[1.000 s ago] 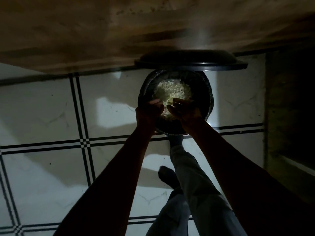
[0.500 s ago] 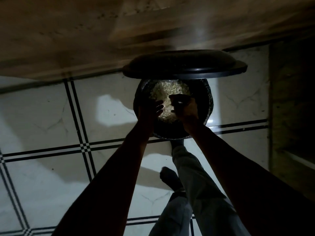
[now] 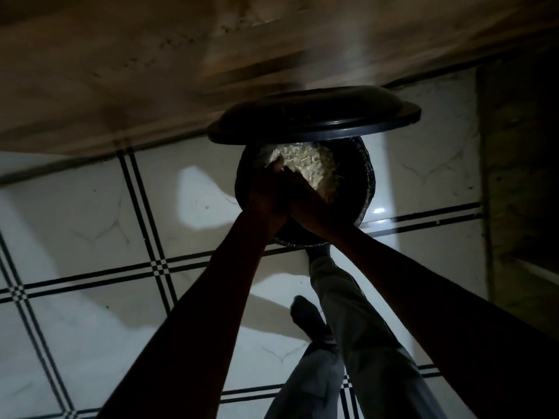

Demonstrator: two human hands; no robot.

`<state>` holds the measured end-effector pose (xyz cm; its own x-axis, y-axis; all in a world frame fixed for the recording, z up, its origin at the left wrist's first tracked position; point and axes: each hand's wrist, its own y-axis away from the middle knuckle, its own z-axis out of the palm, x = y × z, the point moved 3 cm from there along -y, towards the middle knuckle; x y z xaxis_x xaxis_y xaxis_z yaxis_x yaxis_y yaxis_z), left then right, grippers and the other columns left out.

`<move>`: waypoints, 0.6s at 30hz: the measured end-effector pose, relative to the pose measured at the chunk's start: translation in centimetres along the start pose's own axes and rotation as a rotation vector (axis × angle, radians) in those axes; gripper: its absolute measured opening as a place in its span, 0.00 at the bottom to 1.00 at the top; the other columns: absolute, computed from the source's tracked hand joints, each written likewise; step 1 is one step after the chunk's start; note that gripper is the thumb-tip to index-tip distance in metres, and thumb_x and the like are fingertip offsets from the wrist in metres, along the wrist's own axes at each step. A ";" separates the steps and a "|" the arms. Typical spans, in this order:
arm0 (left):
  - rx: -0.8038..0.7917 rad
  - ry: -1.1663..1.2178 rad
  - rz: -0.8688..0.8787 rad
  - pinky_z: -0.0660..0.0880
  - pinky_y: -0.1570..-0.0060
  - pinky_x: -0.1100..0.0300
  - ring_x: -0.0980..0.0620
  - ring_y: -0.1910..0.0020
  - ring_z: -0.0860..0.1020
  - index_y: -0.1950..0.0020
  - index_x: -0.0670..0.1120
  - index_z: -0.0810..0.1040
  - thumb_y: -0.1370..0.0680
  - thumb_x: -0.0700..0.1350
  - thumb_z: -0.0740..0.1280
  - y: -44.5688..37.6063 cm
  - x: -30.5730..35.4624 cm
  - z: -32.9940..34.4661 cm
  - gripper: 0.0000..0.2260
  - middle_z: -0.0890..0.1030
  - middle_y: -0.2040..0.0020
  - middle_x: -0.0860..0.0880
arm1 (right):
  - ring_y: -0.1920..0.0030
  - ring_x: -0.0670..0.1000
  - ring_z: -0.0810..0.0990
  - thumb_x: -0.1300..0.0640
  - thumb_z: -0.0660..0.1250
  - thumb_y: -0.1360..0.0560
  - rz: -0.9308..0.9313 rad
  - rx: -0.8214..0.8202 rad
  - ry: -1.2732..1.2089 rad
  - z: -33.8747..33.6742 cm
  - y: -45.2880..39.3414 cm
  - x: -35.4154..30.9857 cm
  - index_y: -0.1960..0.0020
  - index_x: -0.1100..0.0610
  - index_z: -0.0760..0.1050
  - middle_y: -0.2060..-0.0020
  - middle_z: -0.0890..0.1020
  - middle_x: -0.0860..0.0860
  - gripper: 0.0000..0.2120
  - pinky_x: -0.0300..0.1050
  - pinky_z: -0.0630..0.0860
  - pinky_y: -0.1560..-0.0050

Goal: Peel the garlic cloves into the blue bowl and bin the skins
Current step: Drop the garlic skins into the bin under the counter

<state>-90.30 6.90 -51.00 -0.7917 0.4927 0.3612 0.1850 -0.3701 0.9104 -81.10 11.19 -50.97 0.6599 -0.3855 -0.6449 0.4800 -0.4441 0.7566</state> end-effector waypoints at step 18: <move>-0.020 -0.496 0.119 0.80 0.49 0.63 0.55 0.52 0.83 0.31 0.41 0.76 0.14 0.40 0.61 14.7 -0.9 6.9 0.12 0.83 0.44 0.45 | 0.47 0.54 0.87 0.35 0.65 0.19 -0.011 0.540 -0.243 -12.4 15.5 4.0 0.36 0.50 0.80 0.45 0.86 0.50 0.23 0.59 0.83 0.42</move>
<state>-82.84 6.48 -36.50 -0.3930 0.7592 0.5188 0.2420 -0.4589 0.8549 -63.87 12.76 -40.48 0.4743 -0.5244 -0.7071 0.0823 -0.7733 0.6287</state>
